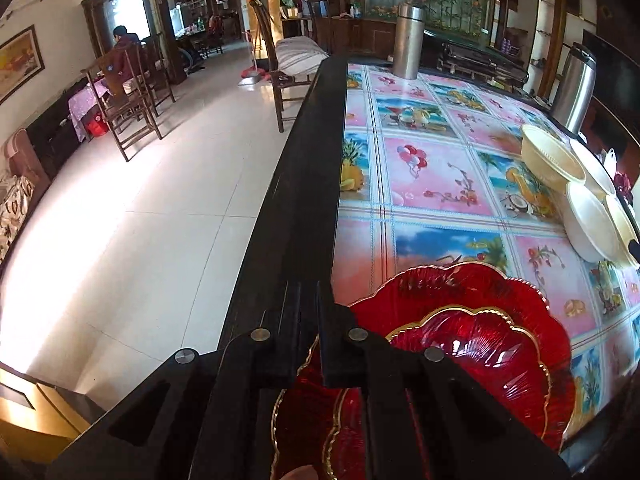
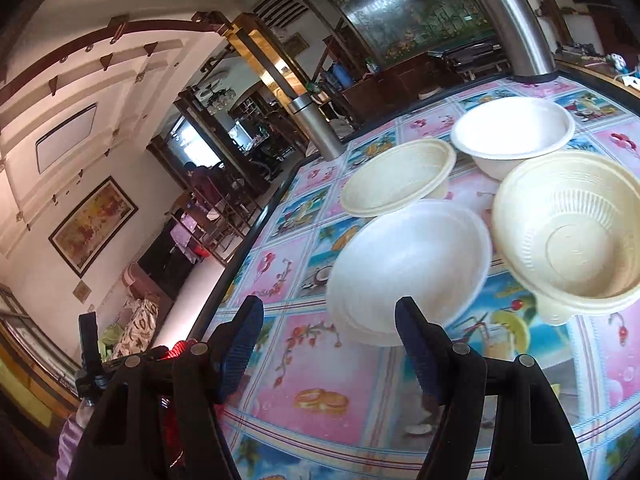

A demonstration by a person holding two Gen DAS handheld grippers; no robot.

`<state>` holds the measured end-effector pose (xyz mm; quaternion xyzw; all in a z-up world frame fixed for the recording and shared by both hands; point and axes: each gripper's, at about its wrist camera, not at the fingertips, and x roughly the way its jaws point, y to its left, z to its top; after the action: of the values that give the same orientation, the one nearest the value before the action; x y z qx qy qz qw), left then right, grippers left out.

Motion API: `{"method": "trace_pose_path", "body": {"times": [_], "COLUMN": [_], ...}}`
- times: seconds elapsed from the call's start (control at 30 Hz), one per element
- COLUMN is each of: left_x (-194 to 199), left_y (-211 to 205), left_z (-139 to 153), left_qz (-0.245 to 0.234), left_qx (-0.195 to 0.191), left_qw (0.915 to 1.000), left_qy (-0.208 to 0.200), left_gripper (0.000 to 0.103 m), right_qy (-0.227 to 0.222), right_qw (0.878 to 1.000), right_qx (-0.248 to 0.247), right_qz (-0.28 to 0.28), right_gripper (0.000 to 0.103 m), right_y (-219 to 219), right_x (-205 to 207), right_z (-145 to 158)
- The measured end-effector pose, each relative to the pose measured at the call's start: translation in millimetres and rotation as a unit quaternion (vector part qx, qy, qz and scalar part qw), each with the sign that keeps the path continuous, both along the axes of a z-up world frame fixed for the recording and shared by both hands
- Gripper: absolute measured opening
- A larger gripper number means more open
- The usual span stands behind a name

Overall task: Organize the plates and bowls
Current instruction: 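Move the left tool to the flat white plate and grip its rim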

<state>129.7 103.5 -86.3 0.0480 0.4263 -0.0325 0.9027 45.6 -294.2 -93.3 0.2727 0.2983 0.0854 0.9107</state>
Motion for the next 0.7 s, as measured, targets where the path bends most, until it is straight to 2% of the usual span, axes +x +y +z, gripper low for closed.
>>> {"method": "trace_pose_path", "body": {"times": [0.07,0.13,0.2,0.23,0.27,0.37,0.43,0.47,0.57,0.7], "left_x": [-10,-23,-33,-36,-36,-33,-19,-12,15,43], "left_y": [-11,-30,-56,-69,-83,-129,-157,-168,-194,-218], "left_z": [18,40,59,66,70,76,69,63,44,18], "left_qz": [0.013,0.003,-0.024,-0.036,-0.046,-0.070,-0.069,-0.063,-0.043,-0.032], "left_qx": [0.007,0.000,-0.026,-0.051,-0.071,-0.095,-0.099,-0.104,-0.119,-0.136], "left_qw": [0.9996,0.9990,0.9980,0.9968,0.9955,0.9926,0.9927,0.9924,0.9905,0.9839], "left_qy": [-0.024,-0.045,-0.053,-0.050,-0.044,-0.030,0.003,0.016,0.055,0.111], "left_gripper": [0.006,0.009,0.032,0.062,0.083,0.084,0.084,0.084,0.084,0.084], "right_qy": [0.002,0.002,0.005,0.007,0.011,0.028,0.047,0.056,0.075,0.090], "right_qw": [1.000,0.999,0.999,0.998,0.996,0.988,0.982,0.979,0.973,0.968], "right_qx": [0.018,0.030,0.048,0.064,0.085,0.148,0.182,0.193,0.217,0.233], "right_qz": [-0.012,-0.018,-0.021,-0.019,-0.015,-0.014,-0.010,-0.010,-0.010,-0.019], "right_gripper": [0.071,0.071,0.071,0.071,0.070,0.069,0.068,0.064,0.061,0.058], "right_y": [-22,-41,-59,-68,-75,-96,-104,-106,-108,-108], "right_x": [-7,-12,-14,-14,-12,-9,-3,-1,7,19], "right_z": [2,7,8,7,5,-8,-18,-23,-32,-41]}}
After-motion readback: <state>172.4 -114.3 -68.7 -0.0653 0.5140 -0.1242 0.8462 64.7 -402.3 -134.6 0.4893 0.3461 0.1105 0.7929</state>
